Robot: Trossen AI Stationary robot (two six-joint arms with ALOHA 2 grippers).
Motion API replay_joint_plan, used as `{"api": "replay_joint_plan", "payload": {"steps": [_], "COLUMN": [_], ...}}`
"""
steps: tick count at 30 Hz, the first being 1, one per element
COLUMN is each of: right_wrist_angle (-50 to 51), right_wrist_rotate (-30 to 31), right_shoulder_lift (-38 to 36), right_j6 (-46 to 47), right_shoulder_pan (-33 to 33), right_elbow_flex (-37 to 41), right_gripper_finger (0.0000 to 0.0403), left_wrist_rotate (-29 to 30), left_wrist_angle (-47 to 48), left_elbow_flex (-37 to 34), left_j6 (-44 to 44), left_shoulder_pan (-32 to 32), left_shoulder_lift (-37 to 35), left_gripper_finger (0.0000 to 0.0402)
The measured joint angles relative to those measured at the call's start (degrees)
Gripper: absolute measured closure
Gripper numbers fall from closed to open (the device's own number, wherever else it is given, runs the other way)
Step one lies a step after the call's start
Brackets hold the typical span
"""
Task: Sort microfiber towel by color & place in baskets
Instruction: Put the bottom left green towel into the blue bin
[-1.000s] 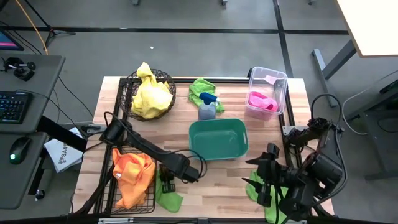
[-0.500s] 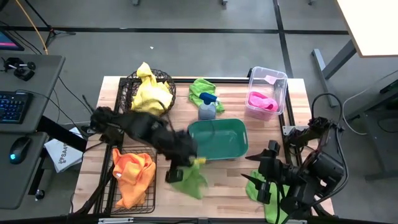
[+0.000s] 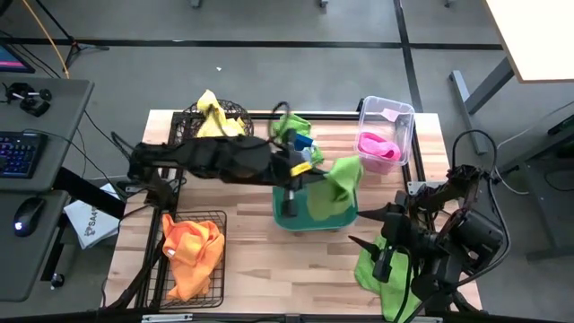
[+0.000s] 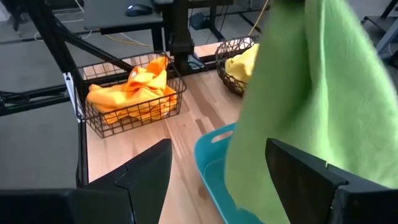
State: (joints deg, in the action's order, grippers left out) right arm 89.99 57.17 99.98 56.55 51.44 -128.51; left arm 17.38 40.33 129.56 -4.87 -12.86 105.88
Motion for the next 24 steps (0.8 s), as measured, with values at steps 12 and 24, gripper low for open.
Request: {"api": "replay_joint_plan", "payload": {"steps": [12, 24], "right_wrist_angle": [0.03, 0.00], "right_wrist_rotate": [0.02, 0.08], "right_shoulder_lift": [-0.02, -0.02], "right_j6": [0.03, 1.63], "right_shoulder_pan": [0.04, 0.04], "right_elbow_flex": [0.00, 0.00], "right_gripper_finger": [0.0149, 0.0149], "left_wrist_rotate": [4.10, -0.99], "left_wrist_angle": [-2.68, -27.80], "left_elbow_flex": [-19.31, -48.11], "left_j6": [1.89, 16.33], "left_shoulder_pan": [4.21, 9.80], "left_shoulder_lift": [2.33, -1.57], "left_gripper_finger": [0.0401, 0.0401]}}
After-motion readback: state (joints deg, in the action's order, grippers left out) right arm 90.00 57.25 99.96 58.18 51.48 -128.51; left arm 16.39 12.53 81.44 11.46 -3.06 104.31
